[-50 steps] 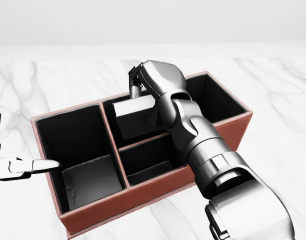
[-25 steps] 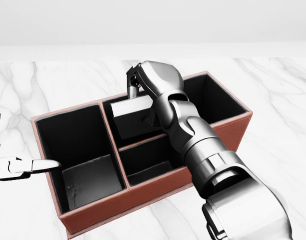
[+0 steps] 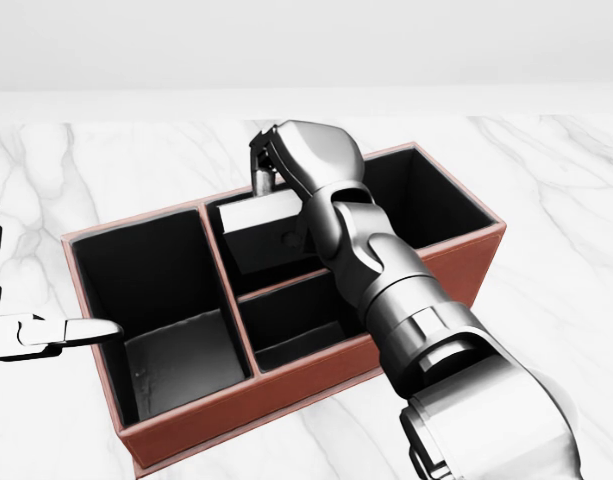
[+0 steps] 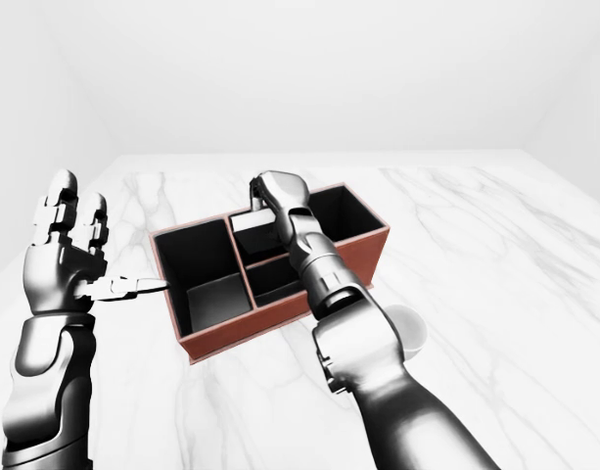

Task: Pick up the book and place it in the front compartment of the caddy.

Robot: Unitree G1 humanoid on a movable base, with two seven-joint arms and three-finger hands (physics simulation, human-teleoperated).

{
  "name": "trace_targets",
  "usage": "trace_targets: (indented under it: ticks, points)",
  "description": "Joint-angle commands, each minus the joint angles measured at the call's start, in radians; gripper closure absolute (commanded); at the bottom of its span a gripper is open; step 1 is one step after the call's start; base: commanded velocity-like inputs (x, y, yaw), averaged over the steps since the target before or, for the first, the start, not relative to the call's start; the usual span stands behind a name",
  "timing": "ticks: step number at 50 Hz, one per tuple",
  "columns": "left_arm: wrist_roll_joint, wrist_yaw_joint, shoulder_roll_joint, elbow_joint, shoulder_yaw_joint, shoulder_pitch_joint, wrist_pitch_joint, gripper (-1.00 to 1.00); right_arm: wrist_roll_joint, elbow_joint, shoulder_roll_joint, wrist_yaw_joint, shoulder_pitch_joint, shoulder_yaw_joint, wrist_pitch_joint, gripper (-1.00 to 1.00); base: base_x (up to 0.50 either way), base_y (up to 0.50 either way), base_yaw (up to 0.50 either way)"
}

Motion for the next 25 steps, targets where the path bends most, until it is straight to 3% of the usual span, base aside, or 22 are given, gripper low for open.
trace_targets:
  ticks: [1, 25]
  points:
    - [-0.002, 0.0, 0.001, 0.0, 0.002, -0.001, 0.0, -1.0, 0.003, -0.01, 0.003, -0.055, -0.016, -0.03, 0.0, 1.0, 0.0, 0.0, 0.0]
    - [-0.004, 0.001, 0.002, -0.003, 0.003, -0.002, 0.0, -1.0, -0.019, 0.014, 0.019, -0.092, -0.027, -0.029, 0.0, 1.0, 0.0, 0.0, 0.0]
